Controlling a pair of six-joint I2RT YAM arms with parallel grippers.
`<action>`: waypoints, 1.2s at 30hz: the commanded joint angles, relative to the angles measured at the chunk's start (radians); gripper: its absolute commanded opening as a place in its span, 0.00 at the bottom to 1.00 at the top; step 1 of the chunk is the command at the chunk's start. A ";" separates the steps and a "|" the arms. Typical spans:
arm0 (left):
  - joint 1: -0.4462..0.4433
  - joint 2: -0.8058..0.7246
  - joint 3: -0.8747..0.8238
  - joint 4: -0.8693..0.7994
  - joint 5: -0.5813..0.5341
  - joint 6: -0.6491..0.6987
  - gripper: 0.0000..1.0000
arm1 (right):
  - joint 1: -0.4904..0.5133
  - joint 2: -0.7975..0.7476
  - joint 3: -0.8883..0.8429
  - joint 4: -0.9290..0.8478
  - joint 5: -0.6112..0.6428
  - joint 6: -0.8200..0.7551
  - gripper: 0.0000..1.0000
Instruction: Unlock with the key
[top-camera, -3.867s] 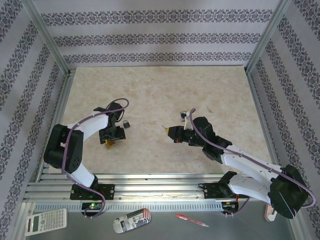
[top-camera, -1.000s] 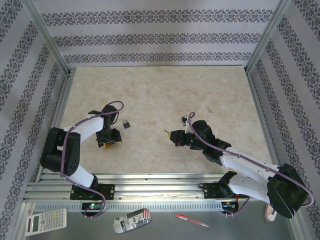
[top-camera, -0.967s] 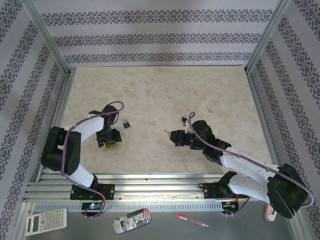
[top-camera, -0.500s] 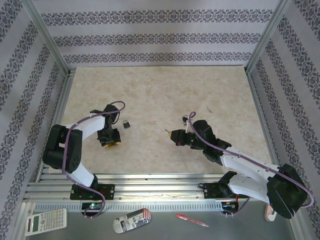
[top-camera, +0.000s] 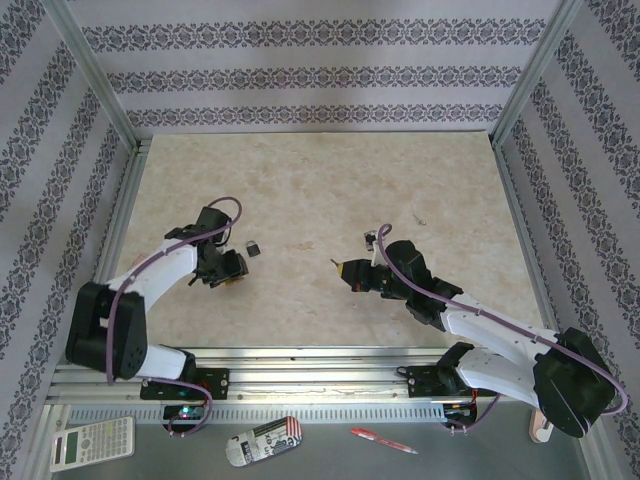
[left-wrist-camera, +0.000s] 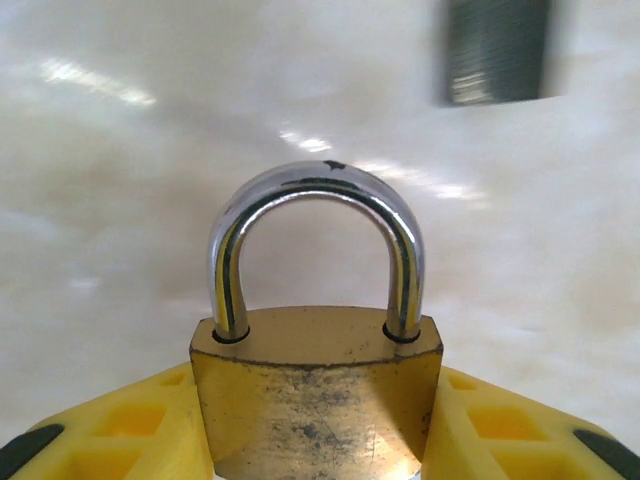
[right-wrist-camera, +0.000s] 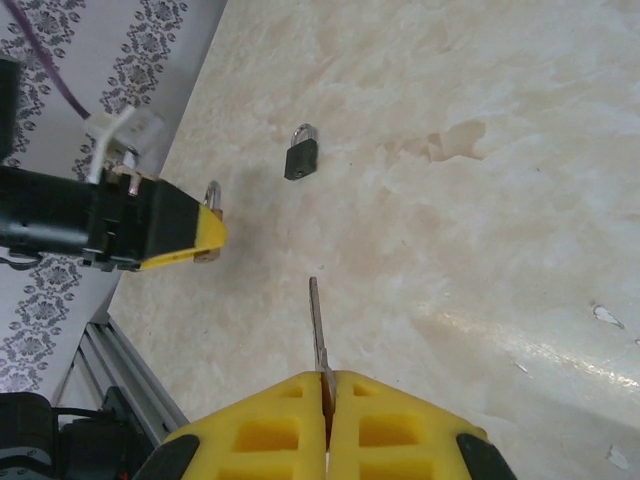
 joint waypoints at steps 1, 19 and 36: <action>-0.005 -0.100 -0.008 0.244 0.217 -0.159 0.19 | -0.006 -0.002 -0.010 0.059 -0.002 0.018 0.00; -0.168 -0.115 0.032 0.997 0.357 -0.634 0.01 | 0.112 0.025 0.186 0.149 0.098 -0.088 0.00; -0.226 -0.159 -0.006 1.048 0.306 -0.693 0.00 | 0.158 0.065 0.248 0.142 0.167 -0.138 0.00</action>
